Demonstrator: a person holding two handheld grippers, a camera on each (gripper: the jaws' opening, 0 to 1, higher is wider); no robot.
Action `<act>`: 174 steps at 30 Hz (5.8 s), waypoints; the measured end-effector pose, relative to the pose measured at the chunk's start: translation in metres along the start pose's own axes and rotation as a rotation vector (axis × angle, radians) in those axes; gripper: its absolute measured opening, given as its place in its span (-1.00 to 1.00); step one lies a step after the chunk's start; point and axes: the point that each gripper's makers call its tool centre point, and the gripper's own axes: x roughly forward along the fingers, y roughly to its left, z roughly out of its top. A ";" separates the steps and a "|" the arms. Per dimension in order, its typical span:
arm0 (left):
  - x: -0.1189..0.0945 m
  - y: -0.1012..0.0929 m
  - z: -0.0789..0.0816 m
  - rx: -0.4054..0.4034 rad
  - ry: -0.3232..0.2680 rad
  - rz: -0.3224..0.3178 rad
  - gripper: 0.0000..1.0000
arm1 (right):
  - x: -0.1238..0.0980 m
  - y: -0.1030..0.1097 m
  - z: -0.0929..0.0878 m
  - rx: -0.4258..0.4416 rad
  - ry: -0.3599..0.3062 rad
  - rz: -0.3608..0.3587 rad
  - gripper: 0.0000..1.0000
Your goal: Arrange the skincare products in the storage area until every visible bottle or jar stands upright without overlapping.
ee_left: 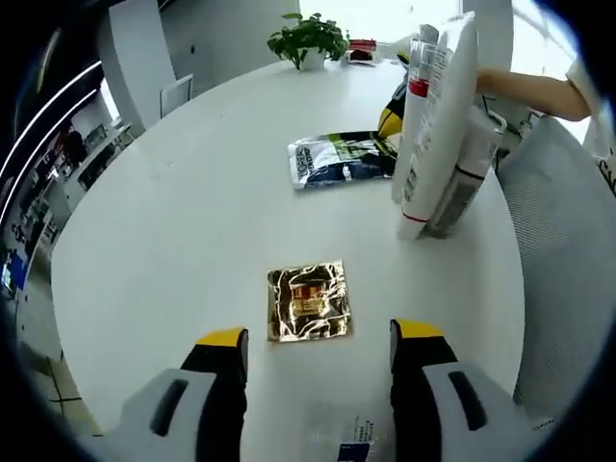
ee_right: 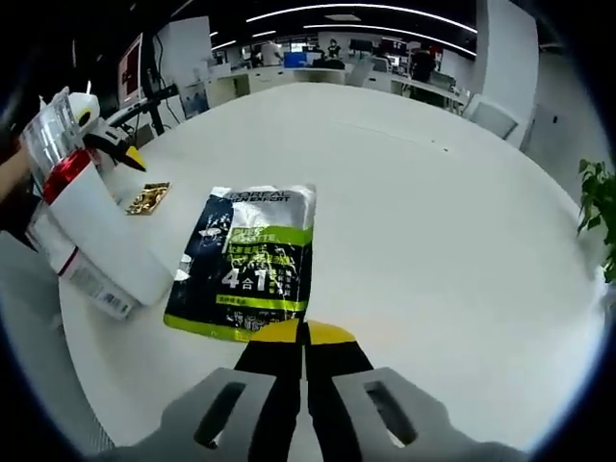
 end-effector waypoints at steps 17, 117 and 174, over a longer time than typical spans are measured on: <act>0.023 0.013 -0.002 -0.033 0.051 -0.023 -0.01 | -0.001 0.000 -0.002 0.001 -0.010 0.009 -0.98; 0.056 0.036 0.080 -0.236 -0.075 -0.172 -0.37 | 0.002 -0.001 -0.001 0.027 -0.030 -0.004 -0.98; 0.075 0.012 0.137 -0.518 -0.295 -0.183 -1.00 | 0.003 0.000 0.004 0.028 -0.033 -0.011 -0.99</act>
